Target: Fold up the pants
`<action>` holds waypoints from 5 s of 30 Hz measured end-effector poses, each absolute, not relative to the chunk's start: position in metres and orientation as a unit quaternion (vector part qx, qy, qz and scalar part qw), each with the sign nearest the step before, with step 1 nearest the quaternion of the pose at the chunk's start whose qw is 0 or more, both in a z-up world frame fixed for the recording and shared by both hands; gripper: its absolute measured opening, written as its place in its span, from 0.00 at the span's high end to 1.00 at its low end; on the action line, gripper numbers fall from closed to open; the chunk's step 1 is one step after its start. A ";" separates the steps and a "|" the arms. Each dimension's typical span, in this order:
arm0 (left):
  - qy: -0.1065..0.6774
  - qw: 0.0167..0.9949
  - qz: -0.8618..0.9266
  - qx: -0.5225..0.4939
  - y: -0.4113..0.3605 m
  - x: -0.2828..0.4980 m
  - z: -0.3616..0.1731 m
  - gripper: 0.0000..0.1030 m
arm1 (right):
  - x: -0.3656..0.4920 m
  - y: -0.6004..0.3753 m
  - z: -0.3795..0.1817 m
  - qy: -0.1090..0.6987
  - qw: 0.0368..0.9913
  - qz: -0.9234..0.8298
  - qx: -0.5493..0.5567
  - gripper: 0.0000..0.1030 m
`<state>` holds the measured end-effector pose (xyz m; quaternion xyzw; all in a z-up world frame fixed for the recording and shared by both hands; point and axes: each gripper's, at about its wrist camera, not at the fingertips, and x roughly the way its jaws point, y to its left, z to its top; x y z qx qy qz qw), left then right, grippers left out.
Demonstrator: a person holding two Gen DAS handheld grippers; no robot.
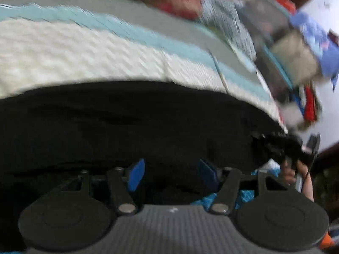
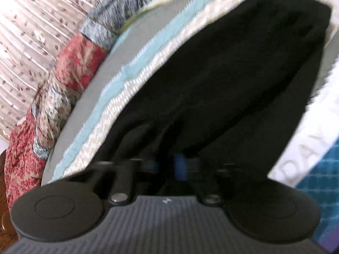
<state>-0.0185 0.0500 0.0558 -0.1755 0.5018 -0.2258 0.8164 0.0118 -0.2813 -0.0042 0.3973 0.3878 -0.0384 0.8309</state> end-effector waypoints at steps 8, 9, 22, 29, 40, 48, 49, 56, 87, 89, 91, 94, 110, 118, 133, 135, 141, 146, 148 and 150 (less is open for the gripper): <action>0.519 0.791 -0.294 -0.136 -0.019 -0.025 0.051 0.39 | -0.071 -0.385 0.032 0.352 0.843 -0.022 0.407 0.95; 0.524 0.789 -0.293 -0.133 -0.025 -0.021 0.049 0.39 | -0.072 -0.384 0.027 0.359 0.842 -0.028 0.401 0.95; 0.566 0.766 -0.285 -0.110 -0.041 -0.015 0.008 0.38 | -0.085 -0.507 0.029 0.195 0.858 -0.169 0.444 0.36; 0.569 0.768 -0.276 -0.105 -0.050 -0.011 0.011 0.37 | -0.028 -0.558 0.010 0.222 0.878 -0.179 0.385 0.35; 0.571 0.766 -0.279 -0.098 -0.064 -0.008 0.008 0.20 | -0.026 -0.551 0.038 0.162 0.927 -0.215 0.262 0.89; 0.551 0.783 -0.288 -0.014 -0.092 -0.024 0.012 0.04 | -0.013 -0.596 -0.010 0.199 0.887 -0.213 0.359 0.66; 0.548 0.785 -0.289 -0.004 -0.095 -0.027 0.012 0.03 | -0.024 -0.597 -0.008 0.182 0.881 -0.218 0.379 0.48; 0.550 0.784 -0.289 -0.004 -0.097 -0.024 0.014 0.02 | -0.035 -0.610 -0.009 0.165 0.861 -0.191 0.441 0.41; 0.451 0.848 -0.145 -0.237 0.089 -0.075 0.082 0.43 | -0.012 -0.282 0.028 0.332 0.934 0.113 -0.075 0.48; 0.440 0.856 -0.130 -0.237 0.107 -0.086 0.085 0.42 | -0.020 -0.289 0.042 0.315 0.939 0.125 -0.049 0.48; 0.425 0.864 -0.111 -0.246 0.126 -0.097 0.090 0.40 | -0.023 -0.295 0.057 0.294 0.947 0.130 -0.021 0.49; 0.397 0.874 -0.078 -0.268 0.158 -0.110 0.097 0.32 | -0.013 -0.312 0.065 0.277 0.951 0.122 0.057 0.58; 0.395 0.835 0.004 -0.383 0.236 -0.115 0.036 0.05 | 0.032 -0.259 0.045 0.346 0.934 -0.005 0.088 0.74; 0.397 0.827 -0.014 -0.399 0.237 -0.106 0.012 0.00 | 0.014 -0.122 0.054 0.385 0.883 0.236 0.128 0.79; 0.377 0.868 -0.118 -0.301 0.164 -0.064 0.037 0.65 | 0.074 -0.020 -0.032 0.551 0.724 0.305 0.282 0.97; 0.364 0.888 -0.136 -0.247 0.140 -0.061 0.052 0.65 | 0.072 -0.032 -0.024 0.533 0.728 0.306 0.303 0.92; 0.363 0.899 -0.198 -0.146 0.062 -0.040 0.069 0.60 | 0.062 -0.112 0.003 0.443 0.787 0.250 0.348 0.91; 0.403 0.880 -0.241 -0.070 -0.003 -0.034 0.055 0.21 | 0.046 -0.170 0.006 0.402 0.808 0.195 0.383 0.81; 0.389 0.881 -0.263 -0.058 -0.006 -0.045 0.064 0.15 | 0.041 -0.179 0.002 0.397 0.809 0.177 0.396 0.66; 0.364 0.890 -0.267 -0.065 0.005 -0.060 0.077 0.08 | 0.040 -0.181 -0.001 0.394 0.804 0.175 0.409 0.55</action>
